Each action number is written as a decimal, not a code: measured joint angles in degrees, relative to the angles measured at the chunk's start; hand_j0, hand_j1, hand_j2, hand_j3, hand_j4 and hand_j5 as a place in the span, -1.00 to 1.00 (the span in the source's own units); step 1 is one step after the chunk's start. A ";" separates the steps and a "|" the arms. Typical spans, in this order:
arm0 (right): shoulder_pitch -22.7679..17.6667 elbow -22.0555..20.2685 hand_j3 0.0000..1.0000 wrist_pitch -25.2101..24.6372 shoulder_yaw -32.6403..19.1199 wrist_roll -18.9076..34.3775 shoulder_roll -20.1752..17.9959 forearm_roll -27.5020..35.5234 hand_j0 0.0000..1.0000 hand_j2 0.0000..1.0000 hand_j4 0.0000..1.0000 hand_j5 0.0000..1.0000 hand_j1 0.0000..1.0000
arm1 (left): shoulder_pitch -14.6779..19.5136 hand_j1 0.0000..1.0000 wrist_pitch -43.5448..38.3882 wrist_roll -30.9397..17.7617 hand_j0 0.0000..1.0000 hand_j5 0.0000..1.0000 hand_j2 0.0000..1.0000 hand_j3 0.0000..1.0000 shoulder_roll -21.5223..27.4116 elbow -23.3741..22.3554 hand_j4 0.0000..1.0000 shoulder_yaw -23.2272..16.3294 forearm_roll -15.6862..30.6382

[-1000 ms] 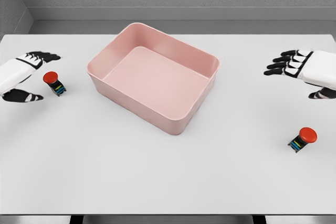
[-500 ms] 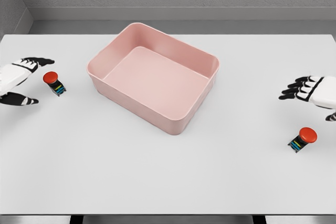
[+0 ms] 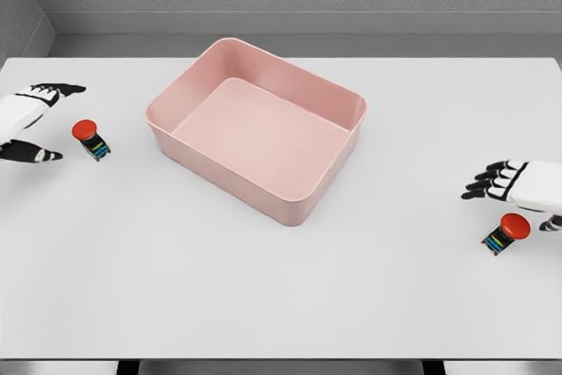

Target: Put the industrial switch in the basket with both arms

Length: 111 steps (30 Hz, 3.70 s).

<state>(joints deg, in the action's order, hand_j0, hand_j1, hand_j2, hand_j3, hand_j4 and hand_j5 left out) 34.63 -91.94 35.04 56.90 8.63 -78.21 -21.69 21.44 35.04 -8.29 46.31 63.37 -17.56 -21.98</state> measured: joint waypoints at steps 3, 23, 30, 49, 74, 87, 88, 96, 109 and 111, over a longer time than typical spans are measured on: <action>0.00 0.01 1.00 0.00 0.50 0.00 0.10 -0.07 1.00 1.00 1.00 1.00 1.00 | 1.05 1.00 0.00 0.00 1.00 1.00 1.00 1.00 -0.59 -1.14 1.00 -0.90 0.00; -0.88 -1.33 1.00 0.00 3.00 0.08 0.28 -0.65 1.00 1.00 1.00 1.00 1.00 | 5.01 0.83 0.01 -1.60 0.83 0.83 0.83 0.83 -2.86 -3.11 0.83 -5.07 0.07; -0.96 -1.28 1.00 0.00 3.18 0.09 0.30 -0.65 1.00 1.00 1.00 1.00 1.00 | 5.01 0.49 0.02 -2.86 0.49 0.49 0.49 0.49 -2.95 -3.17 0.49 -5.26 0.20; -1.31 -1.46 0.44 0.00 3.45 0.33 -0.23 -0.76 0.44 0.44 0.44 0.44 0.44 | 4.31 0.16 0.02 -3.29 0.16 0.16 0.16 0.16 -2.63 -3.06 0.16 -5.17 0.70; -1.23 -1.40 0.06 0.01 1.83 0.35 -0.23 -0.57 0.06 0.06 0.06 0.06 0.06 | 3.87 0.01 0.03 -3.34 0.01 0.01 0.01 0.01 -1.93 0.66 0.01 -4.86 2.64; -0.18 -1.45 0.02 0.01 -4.05 0.56 2.01 -0.41 0.02 0.02 0.02 0.02 0.02 | 3.87 0.02 0.03 -3.60 0.02 0.02 0.02 0.02 1.39 2.25 0.02 -4.73 5.28; -0.09 -1.46 0.02 0.01 -4.29 0.58 2.18 -0.42 0.02 0.02 0.02 0.02 0.02 | 3.87 0.02 0.03 -3.60 0.02 0.02 0.02 0.02 1.63 2.37 0.02 -4.73 5.53; 0.96 -1.48 -0.08 0.02 -4.89 0.61 3.11 -0.38 -0.08 -0.08 -0.08 -0.08 -0.08 | 4.66 0.02 0.04 -3.62 0.02 0.02 0.02 0.02 2.94 2.61 0.02 -4.08 6.75; 3.16 -1.48 -0.09 0.01 -6.09 0.68 6.57 -0.35 -0.09 -0.09 -0.09 -0.09 -0.09 | 8.79 0.02 0.03 -3.74 0.02 0.02 0.02 0.02 2.46 3.73 0.02 -3.68 6.95; 3.87 -1.48 -0.09 0.02 -6.10 0.70 6.86 -0.36 -0.09 -0.09 -0.09 -0.09 -0.09 | 9.05 0.02 0.03 -3.75 0.02 0.02 0.02 0.02 2.31 3.87 0.02 -3.74 7.00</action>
<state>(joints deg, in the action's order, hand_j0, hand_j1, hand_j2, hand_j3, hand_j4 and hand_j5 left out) 38.49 -93.42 35.06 50.79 9.34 -71.35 -22.05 30.50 35.07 -12.04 48.62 67.24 -21.30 -14.98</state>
